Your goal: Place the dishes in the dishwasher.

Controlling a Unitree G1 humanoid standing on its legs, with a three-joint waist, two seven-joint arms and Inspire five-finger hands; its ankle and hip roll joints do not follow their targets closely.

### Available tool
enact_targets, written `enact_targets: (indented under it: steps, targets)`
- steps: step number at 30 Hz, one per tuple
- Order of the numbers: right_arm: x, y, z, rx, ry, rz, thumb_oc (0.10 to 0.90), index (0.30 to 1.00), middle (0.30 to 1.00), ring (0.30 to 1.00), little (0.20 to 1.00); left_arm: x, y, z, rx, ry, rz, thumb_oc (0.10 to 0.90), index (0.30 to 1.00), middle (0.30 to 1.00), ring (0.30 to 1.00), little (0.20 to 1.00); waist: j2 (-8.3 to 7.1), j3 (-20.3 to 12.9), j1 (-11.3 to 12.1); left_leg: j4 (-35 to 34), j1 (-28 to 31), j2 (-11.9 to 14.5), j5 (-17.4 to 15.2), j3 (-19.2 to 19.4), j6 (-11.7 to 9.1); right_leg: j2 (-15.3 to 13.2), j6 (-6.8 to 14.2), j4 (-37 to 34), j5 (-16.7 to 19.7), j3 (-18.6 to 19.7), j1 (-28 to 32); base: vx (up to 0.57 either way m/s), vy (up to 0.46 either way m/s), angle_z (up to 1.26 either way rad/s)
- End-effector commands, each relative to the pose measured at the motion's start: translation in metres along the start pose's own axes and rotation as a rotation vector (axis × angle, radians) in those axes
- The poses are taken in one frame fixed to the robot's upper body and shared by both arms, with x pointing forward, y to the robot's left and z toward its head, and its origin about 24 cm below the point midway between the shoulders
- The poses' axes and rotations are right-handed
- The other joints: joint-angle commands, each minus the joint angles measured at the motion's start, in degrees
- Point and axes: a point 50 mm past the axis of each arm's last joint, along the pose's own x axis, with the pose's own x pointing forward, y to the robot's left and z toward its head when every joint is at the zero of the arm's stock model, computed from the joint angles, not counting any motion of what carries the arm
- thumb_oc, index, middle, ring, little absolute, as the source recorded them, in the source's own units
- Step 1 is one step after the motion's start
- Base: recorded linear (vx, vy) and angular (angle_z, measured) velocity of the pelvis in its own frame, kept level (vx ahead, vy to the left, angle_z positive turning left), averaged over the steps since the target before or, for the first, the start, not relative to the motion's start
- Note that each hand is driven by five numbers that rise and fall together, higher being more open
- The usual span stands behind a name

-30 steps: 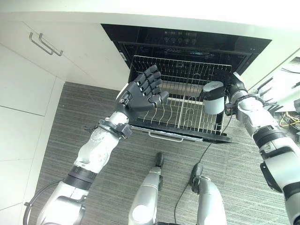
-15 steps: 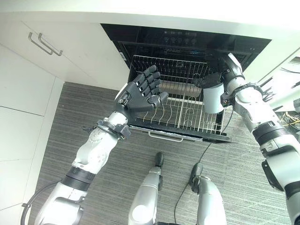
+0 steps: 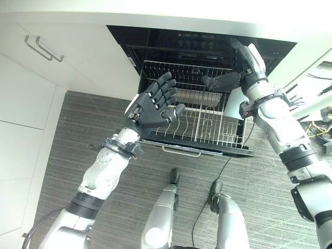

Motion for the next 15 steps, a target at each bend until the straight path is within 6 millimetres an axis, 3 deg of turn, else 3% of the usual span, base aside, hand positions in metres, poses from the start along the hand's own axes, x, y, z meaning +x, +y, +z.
enact_targets:
  steps: [1, 7, 11, 15]
  targets:
    - [-0.002, 0.001, 0.037, 0.079, -0.207, 0.002, 0.800, 0.900, 0.900, 0.900, 0.900, -0.002, -0.016, 0.038, 0.029, -0.268, -0.055, 0.800, 0.900, 0.900, 0.900, 0.900, -1.95, -7.5, -0.1, 4.6, 1.1, 1.9, -8.6, 2.1, -0.4, -0.3, 0.3, -7.5, 3.6, 2.8, 2.4, 0.08, 0.013, -0.07]
    - [-0.050, 0.019, 0.003, 0.241, -0.166, 0.010, 0.800, 0.900, 0.900, 0.900, 0.900, -0.030, -0.009, 0.028, 0.075, -0.308, 0.035, 0.800, 0.900, 0.900, 0.900, 0.900, -3.43, -10.8, -1.3, 4.6, 3.6, 2.1, -9.0, 3.0, 0.1, -0.4, 0.4, -7.5, 3.4, 3.2, 4.7, 0.10, 0.045, -0.09]
    - [-0.081, 0.014, -0.010, 0.295, -0.151, -0.022, 0.800, 0.900, 0.900, 0.900, 0.900, -0.046, -0.006, 0.026, 0.108, -0.309, 0.061, 0.800, 0.900, 0.900, 0.900, 0.900, -3.94, -12.9, -1.7, 4.6, 5.3, 1.9, -9.6, 3.5, 0.4, -0.8, 0.9, -7.5, 3.2, 3.4, 6.3, 0.12, 0.099, -0.06]
    - [-0.124, 0.003, -0.023, 0.350, -0.123, -0.107, 0.800, 0.900, 0.900, 0.900, 0.900, -0.075, -0.002, 0.009, 0.077, -0.205, 0.060, 0.800, 0.900, 0.900, 0.900, 0.900, -4.17, -17.0, -2.6, 4.6, 9.6, 0.1, -11.6, 4.3, 1.7, -2.5, 2.9, -7.5, 3.5, 4.3, 9.5, 0.15, 0.304, -0.16]
